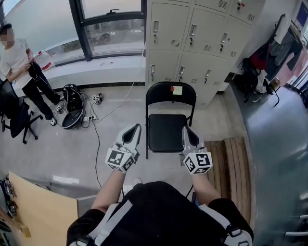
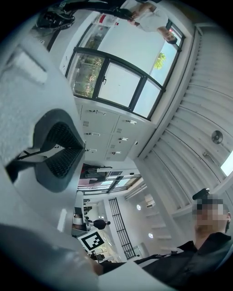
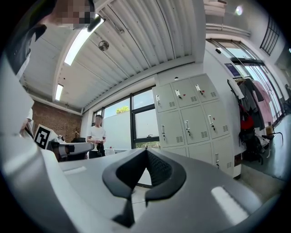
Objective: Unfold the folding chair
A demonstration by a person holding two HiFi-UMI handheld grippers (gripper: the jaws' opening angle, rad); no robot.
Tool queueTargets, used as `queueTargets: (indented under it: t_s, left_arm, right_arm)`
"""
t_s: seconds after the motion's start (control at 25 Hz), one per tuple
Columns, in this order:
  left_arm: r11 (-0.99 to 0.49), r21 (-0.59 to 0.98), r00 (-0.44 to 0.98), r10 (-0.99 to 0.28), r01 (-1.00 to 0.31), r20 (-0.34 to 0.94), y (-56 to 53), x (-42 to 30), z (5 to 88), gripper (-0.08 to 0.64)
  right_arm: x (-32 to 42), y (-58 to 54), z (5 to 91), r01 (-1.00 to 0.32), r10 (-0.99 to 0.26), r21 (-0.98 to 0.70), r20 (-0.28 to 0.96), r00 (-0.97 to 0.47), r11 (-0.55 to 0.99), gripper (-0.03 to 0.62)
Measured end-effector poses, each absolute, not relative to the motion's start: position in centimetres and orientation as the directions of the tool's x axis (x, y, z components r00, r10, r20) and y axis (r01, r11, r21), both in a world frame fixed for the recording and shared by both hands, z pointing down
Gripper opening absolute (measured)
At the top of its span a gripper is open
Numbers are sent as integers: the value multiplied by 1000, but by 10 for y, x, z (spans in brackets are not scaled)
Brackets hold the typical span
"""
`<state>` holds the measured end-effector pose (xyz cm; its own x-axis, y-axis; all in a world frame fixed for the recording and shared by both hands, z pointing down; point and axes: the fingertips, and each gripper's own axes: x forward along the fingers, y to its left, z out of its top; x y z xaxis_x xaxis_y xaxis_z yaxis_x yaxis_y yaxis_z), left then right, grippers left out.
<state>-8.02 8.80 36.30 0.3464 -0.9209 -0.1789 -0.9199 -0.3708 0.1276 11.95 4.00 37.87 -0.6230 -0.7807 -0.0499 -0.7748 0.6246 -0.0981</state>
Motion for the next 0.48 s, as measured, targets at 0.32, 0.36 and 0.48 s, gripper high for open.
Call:
queueTargets:
  t_s: [0.32, 0.36, 0.48]
  left_arm:
    - [-381, 152, 355, -919, -912, -172, 84, -78, 369, 2]
    - [-381, 156, 356, -919, -911, -170, 85, -77, 370, 2]
    - [-388, 155, 364, -917, -908, -163, 83, -75, 371, 2]
  right_arm:
    - [113, 38, 373, -762, -768, -92, -57, -639, 641, 3]
    - [113, 38, 374, -763, -769, -98, -49, -638, 639, 3]
    - [115, 36, 379, -767, -774, -111, -32, -633, 632, 3]
